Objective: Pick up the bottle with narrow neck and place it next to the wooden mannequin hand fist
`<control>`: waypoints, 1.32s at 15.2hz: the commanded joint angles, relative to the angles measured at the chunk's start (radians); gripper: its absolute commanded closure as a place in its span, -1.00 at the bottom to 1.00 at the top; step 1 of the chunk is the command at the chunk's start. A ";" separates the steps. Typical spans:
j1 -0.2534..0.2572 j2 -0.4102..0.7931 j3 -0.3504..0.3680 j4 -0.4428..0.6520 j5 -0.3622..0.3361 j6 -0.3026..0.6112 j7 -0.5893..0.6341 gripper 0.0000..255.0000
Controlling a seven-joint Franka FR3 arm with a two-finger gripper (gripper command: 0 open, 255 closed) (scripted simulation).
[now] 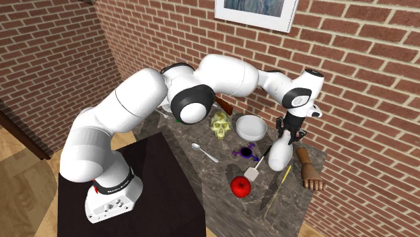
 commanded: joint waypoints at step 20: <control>0.004 -0.031 0.001 0.073 0.002 -0.104 -0.003 -1.00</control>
